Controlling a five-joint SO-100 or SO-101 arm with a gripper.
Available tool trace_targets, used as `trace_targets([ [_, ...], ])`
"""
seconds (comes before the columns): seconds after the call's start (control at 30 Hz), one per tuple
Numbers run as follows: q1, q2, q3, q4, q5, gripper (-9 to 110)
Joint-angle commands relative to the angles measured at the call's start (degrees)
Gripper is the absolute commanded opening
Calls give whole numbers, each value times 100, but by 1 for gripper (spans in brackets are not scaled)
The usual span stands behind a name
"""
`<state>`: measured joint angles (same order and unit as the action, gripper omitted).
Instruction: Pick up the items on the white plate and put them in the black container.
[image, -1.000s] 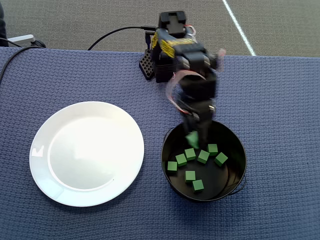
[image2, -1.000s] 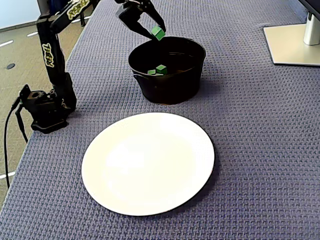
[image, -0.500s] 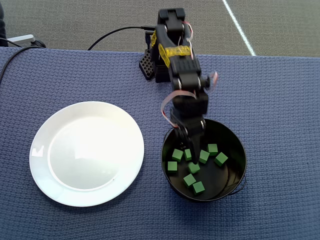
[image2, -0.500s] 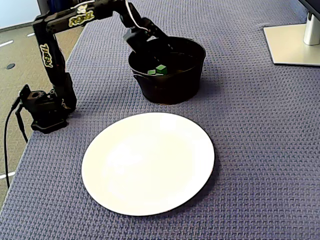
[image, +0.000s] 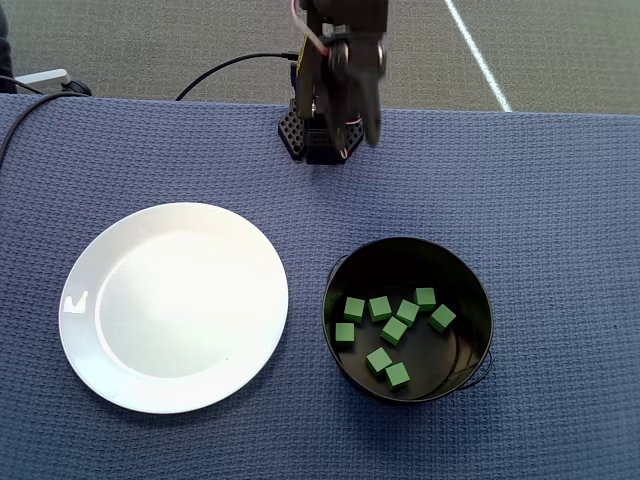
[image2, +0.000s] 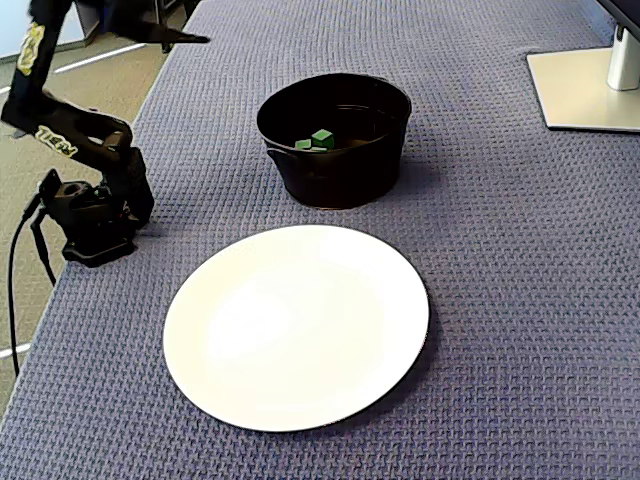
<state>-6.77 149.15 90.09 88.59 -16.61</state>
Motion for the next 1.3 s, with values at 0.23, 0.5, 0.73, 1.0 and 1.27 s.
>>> trace_targets([
  [0.23,281,3278,3858,650,-896,5],
  [0.5,765,3287,5493,510,-2795,0],
  [0.73,949,3287,8139,-299,-5063,0],
  [1.0,1046,3287,8147,-246,-5739,0],
  [1.27,1072,3287,8156,-237,-5766,0],
])
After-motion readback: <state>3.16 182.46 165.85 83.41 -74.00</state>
